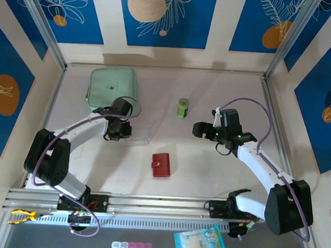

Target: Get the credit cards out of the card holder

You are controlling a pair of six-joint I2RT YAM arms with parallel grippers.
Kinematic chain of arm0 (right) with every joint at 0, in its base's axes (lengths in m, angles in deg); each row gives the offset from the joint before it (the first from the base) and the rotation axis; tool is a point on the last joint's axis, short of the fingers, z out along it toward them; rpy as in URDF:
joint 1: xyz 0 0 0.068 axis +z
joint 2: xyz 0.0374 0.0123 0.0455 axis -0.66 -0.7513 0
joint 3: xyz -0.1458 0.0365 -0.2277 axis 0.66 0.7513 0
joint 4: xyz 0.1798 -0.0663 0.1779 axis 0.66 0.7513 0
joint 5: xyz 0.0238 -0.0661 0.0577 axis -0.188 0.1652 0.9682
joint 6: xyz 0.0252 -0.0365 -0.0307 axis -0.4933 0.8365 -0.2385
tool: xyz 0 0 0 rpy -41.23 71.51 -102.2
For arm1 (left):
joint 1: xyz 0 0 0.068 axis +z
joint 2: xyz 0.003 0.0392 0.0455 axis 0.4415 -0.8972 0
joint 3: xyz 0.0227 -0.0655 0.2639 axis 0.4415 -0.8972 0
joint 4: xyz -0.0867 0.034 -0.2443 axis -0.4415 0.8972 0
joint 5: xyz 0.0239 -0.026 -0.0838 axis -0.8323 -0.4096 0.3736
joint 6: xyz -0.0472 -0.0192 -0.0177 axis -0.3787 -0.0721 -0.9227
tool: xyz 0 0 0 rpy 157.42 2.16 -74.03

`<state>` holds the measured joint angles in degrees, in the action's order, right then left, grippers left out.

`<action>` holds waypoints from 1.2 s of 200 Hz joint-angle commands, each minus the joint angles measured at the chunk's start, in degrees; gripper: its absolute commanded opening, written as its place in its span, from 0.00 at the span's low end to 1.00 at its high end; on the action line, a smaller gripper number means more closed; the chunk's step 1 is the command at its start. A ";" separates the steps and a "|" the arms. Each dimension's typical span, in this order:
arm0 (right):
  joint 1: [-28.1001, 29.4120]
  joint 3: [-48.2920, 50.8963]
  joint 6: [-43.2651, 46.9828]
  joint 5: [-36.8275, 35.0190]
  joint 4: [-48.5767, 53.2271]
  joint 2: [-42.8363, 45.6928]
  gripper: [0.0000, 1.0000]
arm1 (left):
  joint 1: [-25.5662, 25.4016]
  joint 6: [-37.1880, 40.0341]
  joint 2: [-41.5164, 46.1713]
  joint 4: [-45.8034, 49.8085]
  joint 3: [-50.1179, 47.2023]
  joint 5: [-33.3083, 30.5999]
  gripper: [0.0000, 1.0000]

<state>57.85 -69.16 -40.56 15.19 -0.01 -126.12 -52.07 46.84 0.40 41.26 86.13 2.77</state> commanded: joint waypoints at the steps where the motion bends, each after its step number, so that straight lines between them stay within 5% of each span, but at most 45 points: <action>1: 0.18 0.47 -0.17 0.03 1.07 1.74 0.92 | -1.10 -0.82 -0.19 1.66 2.35 -0.89 0.18; 181: -0.72 1.50 -0.20 -0.03 1.20 2.19 0.92 | -1.69 -0.95 -4.53 1.50 2.05 -2.95 0.18; 240: -0.77 1.67 -0.32 -0.13 0.98 2.54 0.92 | -1.82 -0.74 -5.19 2.04 3.18 -3.19 0.09</action>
<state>57.39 -68.37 -40.56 15.00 0.77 -124.90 -53.14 46.67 -4.19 41.85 88.68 0.69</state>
